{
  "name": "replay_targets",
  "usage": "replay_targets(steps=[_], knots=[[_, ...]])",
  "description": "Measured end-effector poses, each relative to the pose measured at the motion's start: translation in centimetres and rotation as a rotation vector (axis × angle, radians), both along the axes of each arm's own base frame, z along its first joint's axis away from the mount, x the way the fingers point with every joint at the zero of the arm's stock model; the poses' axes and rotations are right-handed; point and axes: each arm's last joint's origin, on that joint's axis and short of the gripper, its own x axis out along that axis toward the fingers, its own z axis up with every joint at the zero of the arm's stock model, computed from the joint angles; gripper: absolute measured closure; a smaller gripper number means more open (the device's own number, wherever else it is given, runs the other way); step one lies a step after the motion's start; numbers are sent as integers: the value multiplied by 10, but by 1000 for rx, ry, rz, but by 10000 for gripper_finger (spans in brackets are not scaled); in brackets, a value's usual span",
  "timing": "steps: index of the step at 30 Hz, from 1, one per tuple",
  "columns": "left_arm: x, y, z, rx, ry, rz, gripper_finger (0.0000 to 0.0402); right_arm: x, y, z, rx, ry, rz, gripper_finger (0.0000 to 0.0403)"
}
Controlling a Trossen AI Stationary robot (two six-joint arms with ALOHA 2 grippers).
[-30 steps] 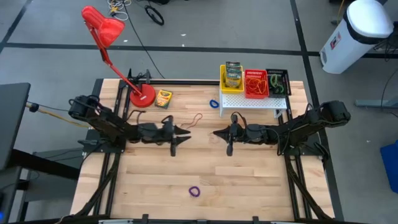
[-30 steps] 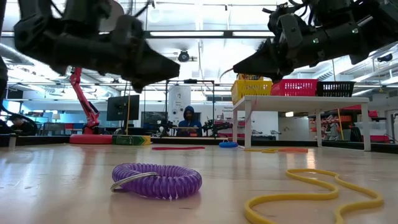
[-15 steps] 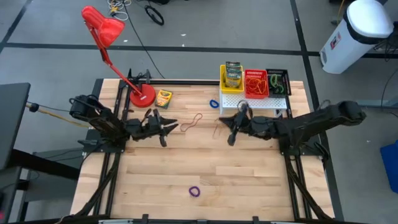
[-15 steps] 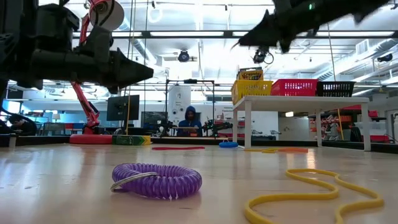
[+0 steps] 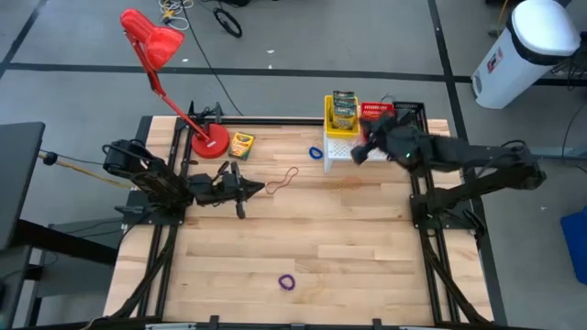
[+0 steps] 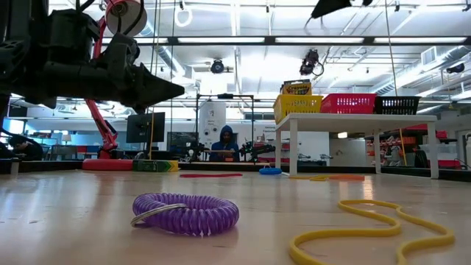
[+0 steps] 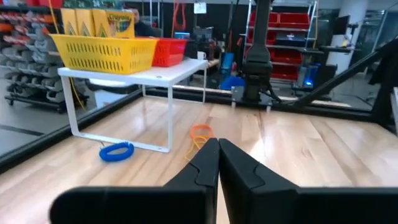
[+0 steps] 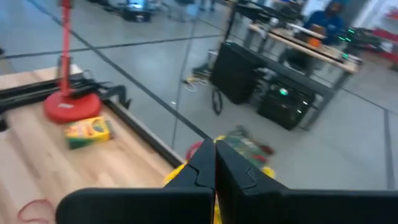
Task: Pick & Place Office Desk Supplies
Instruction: Put the red rubber band on the red basket
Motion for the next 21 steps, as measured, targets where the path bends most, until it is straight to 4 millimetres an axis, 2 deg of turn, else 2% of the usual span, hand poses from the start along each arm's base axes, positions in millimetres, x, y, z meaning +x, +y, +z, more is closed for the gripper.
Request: replay_targets(steps=[4,7,17,21], knots=[[0,0,0,-11,2,-2,373,-13,-6,23,39,-16,-52,403],[0,0,0,-11,1,-2,372,-20,-10,32,55,-34,-86,403],[0,0,0,-9,2,-2,373,-35,-49,26,71,20,-313,399],[0,0,0,-8,2,-1,373,-40,-63,23,110,32,-337,401]])
